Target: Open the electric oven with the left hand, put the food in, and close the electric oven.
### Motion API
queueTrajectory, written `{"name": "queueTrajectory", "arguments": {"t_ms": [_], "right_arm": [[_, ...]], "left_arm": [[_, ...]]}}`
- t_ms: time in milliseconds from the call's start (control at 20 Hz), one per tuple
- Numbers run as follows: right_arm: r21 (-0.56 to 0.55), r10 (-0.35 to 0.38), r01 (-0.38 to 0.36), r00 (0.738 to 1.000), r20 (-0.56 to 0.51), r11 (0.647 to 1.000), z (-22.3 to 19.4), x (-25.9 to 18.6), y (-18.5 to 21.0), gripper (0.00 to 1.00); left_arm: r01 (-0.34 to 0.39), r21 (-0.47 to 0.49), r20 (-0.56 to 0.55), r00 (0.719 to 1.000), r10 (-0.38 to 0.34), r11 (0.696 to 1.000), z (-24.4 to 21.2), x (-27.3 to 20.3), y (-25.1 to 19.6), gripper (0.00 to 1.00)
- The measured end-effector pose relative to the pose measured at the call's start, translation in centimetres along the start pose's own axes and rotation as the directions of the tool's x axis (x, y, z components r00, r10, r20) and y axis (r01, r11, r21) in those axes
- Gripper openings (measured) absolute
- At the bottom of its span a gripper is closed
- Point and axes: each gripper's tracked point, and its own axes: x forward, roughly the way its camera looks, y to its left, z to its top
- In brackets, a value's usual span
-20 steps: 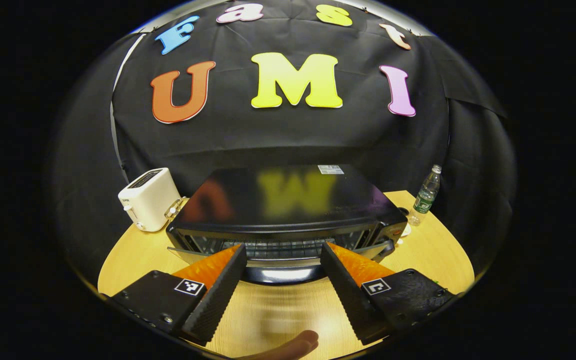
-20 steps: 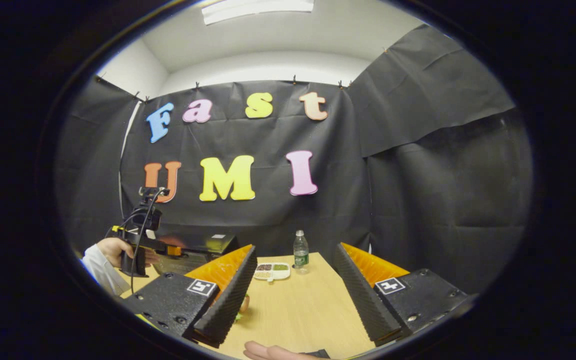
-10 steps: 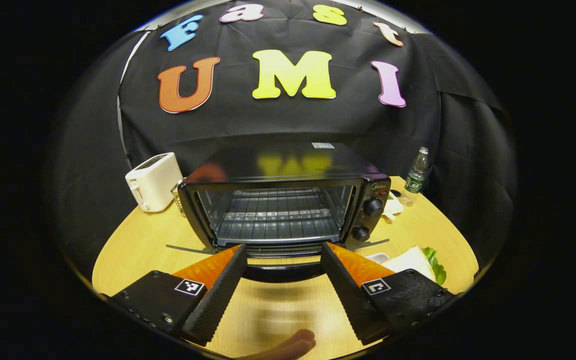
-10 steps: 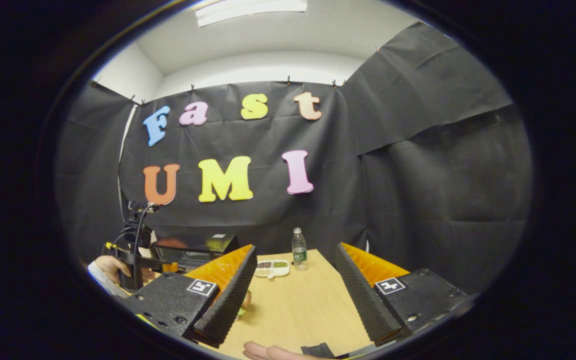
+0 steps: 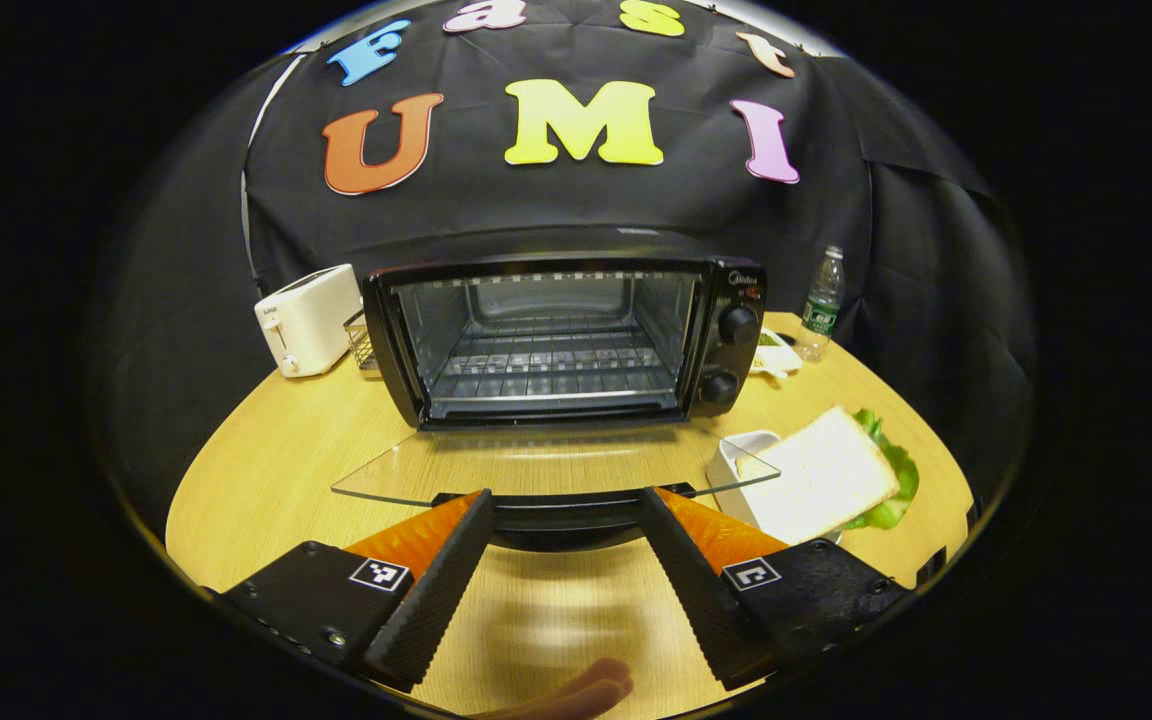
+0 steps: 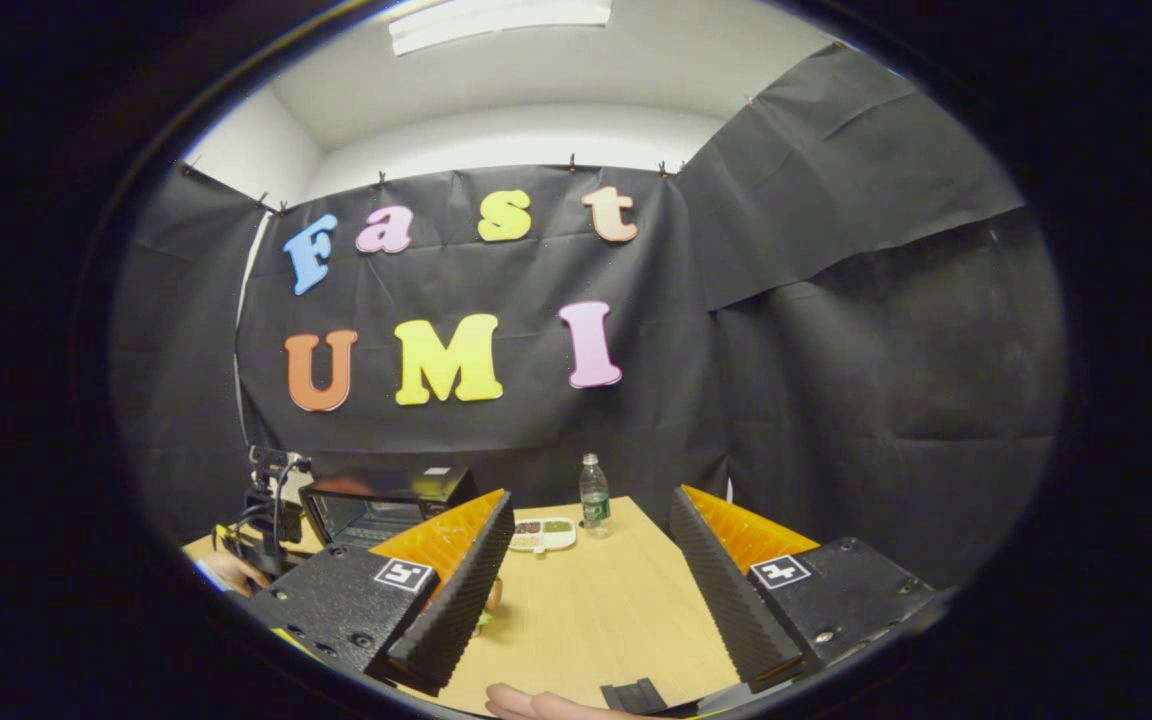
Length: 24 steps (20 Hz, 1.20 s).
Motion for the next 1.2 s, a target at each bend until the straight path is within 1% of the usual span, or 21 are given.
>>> {"name": "queueTrajectory", "arguments": {"t_ms": [150,200,250,300,450,550,650,700,750,850,900,950,1000,1100,1150,1200], "right_arm": [[0.003,0.002,-0.002,1.000,-0.009,1.000,-0.3,0.0,0.2,1.00],[0.003,0.001,-0.001,1.000,-0.013,1.000,-0.5,0.2,0.1,0.89],[0.004,0.001,-0.001,1.000,-0.015,1.000,-0.6,0.2,0.1,1.00],[0.005,0.000,0.001,1.000,-0.018,1.000,-0.7,0.3,0.1,1.00],[0.009,-0.004,0.005,0.999,-0.032,1.000,-1.3,0.7,0.1,1.00],[0.009,-0.005,0.005,0.999,-0.041,1.000,-1.6,0.9,0.2,1.00],[0.009,-0.006,0.007,0.999,-0.050,1.000,-1.9,1.1,0.2,1.00],[0.008,-0.005,0.005,0.998,-0.056,1.000,-2.0,1.3,0.3,1.00],[0.002,-0.002,0.002,0.998,-0.063,1.000,-2.1,1.5,0.4,1.00],[-0.015,0.000,-0.001,0.997,-0.072,1.000,-2.0,2.1,0.5,1.00],[-0.027,0.001,-0.003,0.997,-0.072,1.000,-1.8,2.5,0.6,0.89],[-0.038,0.005,-0.008,0.997,-0.073,0.999,-1.6,2.9,0.7,1.00],[-0.047,0.013,-0.017,0.997,-0.076,0.999,-1.4,3.3,0.9,0.90],[-0.064,0.039,-0.045,0.995,-0.094,0.997,-1.4,4.6,1.6,0.90],[-0.073,0.050,-0.058,0.993,-0.107,0.996,-1.7,5.2,1.9,0.90],[-0.081,0.064,-0.074,0.990,-0.125,0.994,-1.9,6.1,2.3,1.00]], "left_arm": [[-0.005,0.000,-0.009,1.000,0.005,1.000,-1.8,0.2,0.0,0.98],[-0.005,-0.003,0.000,1.000,0.005,1.000,-2.1,0.3,-0.1,0.98],[-0.004,-0.005,-0.001,1.000,0.004,1.000,-2.5,0.6,-0.1,0.98],[-0.002,-0.012,-0.018,1.000,0.002,1.000,-3.4,0.9,-0.1,0.96],[0.006,-0.042,-0.054,0.999,-0.008,0.999,-5.3,1.5,-0.2,0.96],[0.004,-0.035,-0.024,1.000,-0.005,0.999,-4.8,1.5,-0.2,0.96],[0.002,-0.030,-0.023,1.000,-0.002,1.000,-4.9,1.3,-0.2,0.96],[0.005,-0.044,-0.025,1.000,-0.006,0.999,-5.0,0.7,-0.3,0.96],[0.006,-0.055,-0.006,1.000,-0.006,0.998,-4.5,-0.3,-0.3,0.96],[0.019,-0.052,0.080,0.997,-0.014,0.998,-2.3,-3.1,-0.2,0.96],[0.021,-0.054,0.120,0.993,-0.014,0.998,-1.1,-4.7,0.0,0.96],[0.026,-0.059,0.157,0.988,-0.016,0.998,0.1,-6.3,0.2,0.96],[0.032,-0.067,0.190,0.982,-0.019,0.997,1.3,-8.1,0.2,0.96],[0.040,-0.052,0.260,0.965,-0.025,0.998,4.3,-11.8,0.2,0.94],[0.028,-0.032,0.303,0.953,-0.017,0.999,6.1,-13.6,0.5,0.94],[0.017,-0.014,0.345,0.938,-0.011,1.000,7.6,-15.4,0.8,0.94]]}}
